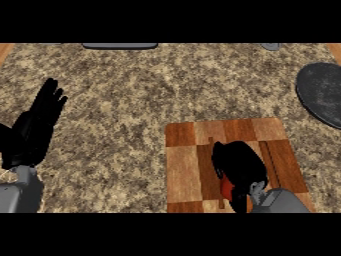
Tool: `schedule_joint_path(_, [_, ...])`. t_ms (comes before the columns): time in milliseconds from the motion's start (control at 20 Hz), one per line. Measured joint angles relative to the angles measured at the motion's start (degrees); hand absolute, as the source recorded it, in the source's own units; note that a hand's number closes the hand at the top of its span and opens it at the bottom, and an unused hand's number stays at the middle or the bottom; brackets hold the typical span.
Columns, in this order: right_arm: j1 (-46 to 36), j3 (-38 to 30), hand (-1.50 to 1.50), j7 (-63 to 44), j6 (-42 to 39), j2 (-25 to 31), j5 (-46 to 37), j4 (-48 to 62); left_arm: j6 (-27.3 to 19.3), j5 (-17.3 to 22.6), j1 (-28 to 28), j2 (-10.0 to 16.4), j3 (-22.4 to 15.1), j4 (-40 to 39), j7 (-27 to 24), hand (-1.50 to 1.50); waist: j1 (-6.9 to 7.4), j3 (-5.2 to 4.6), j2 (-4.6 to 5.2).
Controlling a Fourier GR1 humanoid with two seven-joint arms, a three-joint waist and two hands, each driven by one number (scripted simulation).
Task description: Pick the bell pepper from the cutting board and place it in the pan
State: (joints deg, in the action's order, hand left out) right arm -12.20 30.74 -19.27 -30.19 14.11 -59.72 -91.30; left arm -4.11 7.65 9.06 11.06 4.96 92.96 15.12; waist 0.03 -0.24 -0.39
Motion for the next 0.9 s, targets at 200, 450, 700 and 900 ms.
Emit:
schedule_joint_path(200, [2.2,-2.5,1.5,3.1,2.9,2.1,-0.2,-2.9,-0.4,-1.1,-0.4,-1.0,-0.6,-0.1,-0.7,0.0,-0.11,0.1,0.14])
schedule_joint_path(450, [6.5,-11.0,1.5,11.3,5.8,9.9,4.3,-7.8,-0.4,-1.1,0.2,-0.9,0.2,-1.3,-1.1,0.0,-0.56,0.22,0.27])
schedule_joint_path(700, [6.8,-17.0,1.5,13.9,11.1,13.7,3.6,-15.3,0.0,-0.6,0.2,-0.4,1.1,-1.5,-0.9,0.0,-0.84,0.23,0.16])
schedule_joint_path(900, [6.4,-23.3,1.5,14.5,12.2,16.1,5.4,-23.3,0.4,-0.5,-0.7,-0.3,1.3,-1.4,-1.5,0.0,-0.93,0.23,0.1])
